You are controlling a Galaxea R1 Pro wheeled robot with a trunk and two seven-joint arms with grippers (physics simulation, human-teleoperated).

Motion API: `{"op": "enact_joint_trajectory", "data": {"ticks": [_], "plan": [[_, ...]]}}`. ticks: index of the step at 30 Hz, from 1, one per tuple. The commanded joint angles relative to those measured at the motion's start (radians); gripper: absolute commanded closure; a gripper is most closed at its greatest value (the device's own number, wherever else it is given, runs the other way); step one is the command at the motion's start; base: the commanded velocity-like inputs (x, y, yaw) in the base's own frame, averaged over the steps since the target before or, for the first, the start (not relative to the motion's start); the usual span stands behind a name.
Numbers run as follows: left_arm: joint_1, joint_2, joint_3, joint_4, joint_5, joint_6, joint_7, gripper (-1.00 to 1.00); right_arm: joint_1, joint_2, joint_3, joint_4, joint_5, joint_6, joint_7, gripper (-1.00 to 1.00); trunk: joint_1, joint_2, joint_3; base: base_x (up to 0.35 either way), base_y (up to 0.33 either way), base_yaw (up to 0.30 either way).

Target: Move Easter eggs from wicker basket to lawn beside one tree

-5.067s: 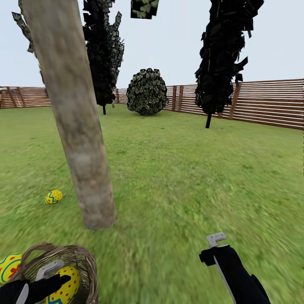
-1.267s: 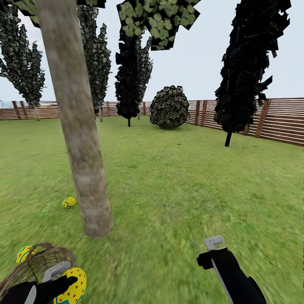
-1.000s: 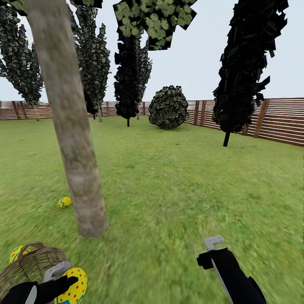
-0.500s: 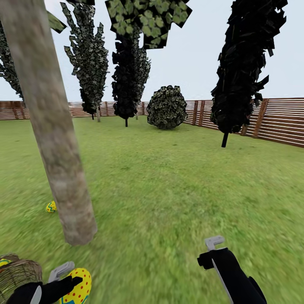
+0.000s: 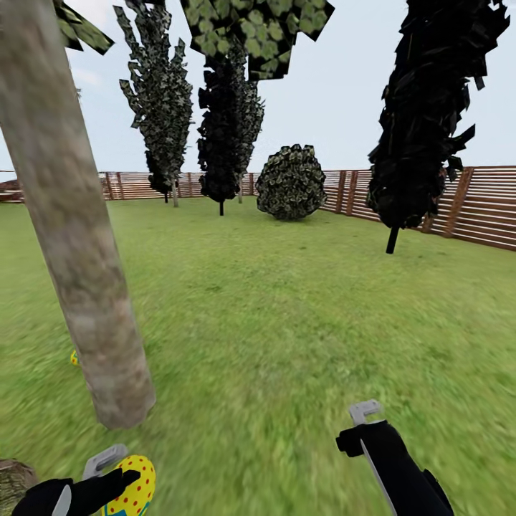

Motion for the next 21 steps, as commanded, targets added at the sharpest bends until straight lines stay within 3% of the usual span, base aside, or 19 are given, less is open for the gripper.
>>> {"op": "enact_joint_trajectory", "data": {"ticks": [1,21], "plan": [[-0.001,0.0,0.002,-0.001,0.009,0.009,0.001,1.0,0.0,-0.001,0.002,-0.001,0.01,0.005,0.008,-1.0,0.0,-0.001,-0.001,0.271,-0.21,0.286],[-0.001,-0.001,0.002,-0.001,0.009,0.009,0.002,1.0,0.0,0.0,0.006,-0.001,0.009,0.005,0.008,-1.0,0.0,-0.001,-0.001,0.275,-0.208,0.271]]}}
